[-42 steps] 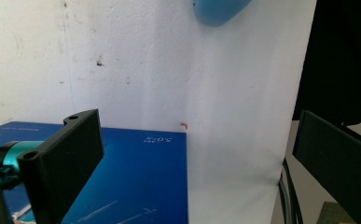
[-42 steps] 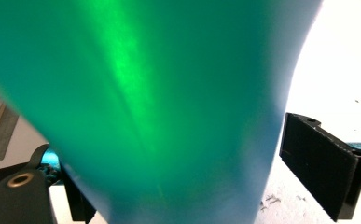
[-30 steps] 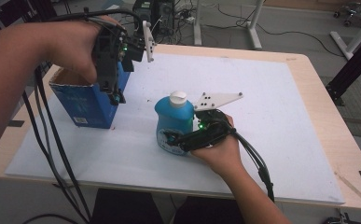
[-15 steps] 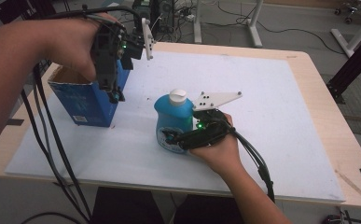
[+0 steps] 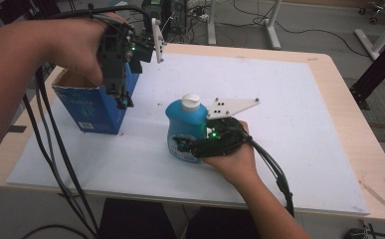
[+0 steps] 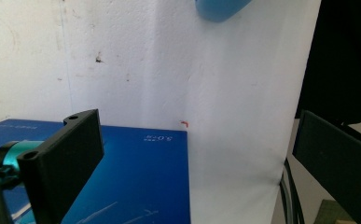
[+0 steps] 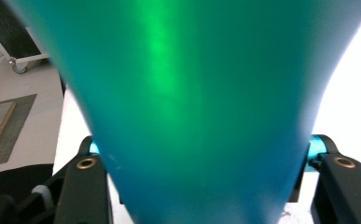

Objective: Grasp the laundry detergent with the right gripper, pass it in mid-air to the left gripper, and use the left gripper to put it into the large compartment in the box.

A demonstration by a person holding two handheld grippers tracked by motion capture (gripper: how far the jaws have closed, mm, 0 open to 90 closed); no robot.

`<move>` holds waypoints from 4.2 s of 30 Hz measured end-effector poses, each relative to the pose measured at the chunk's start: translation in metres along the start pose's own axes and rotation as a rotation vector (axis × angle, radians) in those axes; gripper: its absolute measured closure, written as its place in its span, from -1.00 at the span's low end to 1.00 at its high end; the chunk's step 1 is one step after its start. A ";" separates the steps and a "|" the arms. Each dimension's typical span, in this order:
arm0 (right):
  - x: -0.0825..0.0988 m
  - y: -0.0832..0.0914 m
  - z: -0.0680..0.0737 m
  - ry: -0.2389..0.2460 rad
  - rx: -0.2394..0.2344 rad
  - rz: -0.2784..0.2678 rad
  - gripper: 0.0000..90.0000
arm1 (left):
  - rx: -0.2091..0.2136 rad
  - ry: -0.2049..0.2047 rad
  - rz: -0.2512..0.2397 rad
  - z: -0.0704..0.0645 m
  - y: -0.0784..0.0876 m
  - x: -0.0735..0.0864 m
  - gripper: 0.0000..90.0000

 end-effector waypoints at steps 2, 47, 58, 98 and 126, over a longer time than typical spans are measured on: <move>0.000 0.000 0.001 0.009 0.004 -0.001 -0.07 | 0.002 -0.001 0.003 0.000 0.000 0.000 -0.96; -0.062 0.023 0.009 0.161 -0.208 0.054 0.05 | 0.047 0.012 -0.037 -0.042 0.025 -0.073 -0.96; -0.074 0.017 0.012 0.175 -0.239 0.052 0.05 | 0.051 0.005 -0.025 -0.045 0.027 -0.082 -0.96; -0.076 0.013 0.013 0.170 -0.235 0.047 0.05 | 0.028 0.010 0.017 -0.047 0.025 -0.085 -0.51; -0.077 0.015 0.011 0.165 -0.247 0.034 -0.01 | 0.023 -0.003 0.006 -0.048 0.028 -0.087 -0.16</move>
Point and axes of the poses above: each handheld gripper's, and its own axes: y roughly backward along the jaws, x roughly out of its underside, z roughly to its left, the point moved 4 cm from there along -y, roughly forward along the jaws
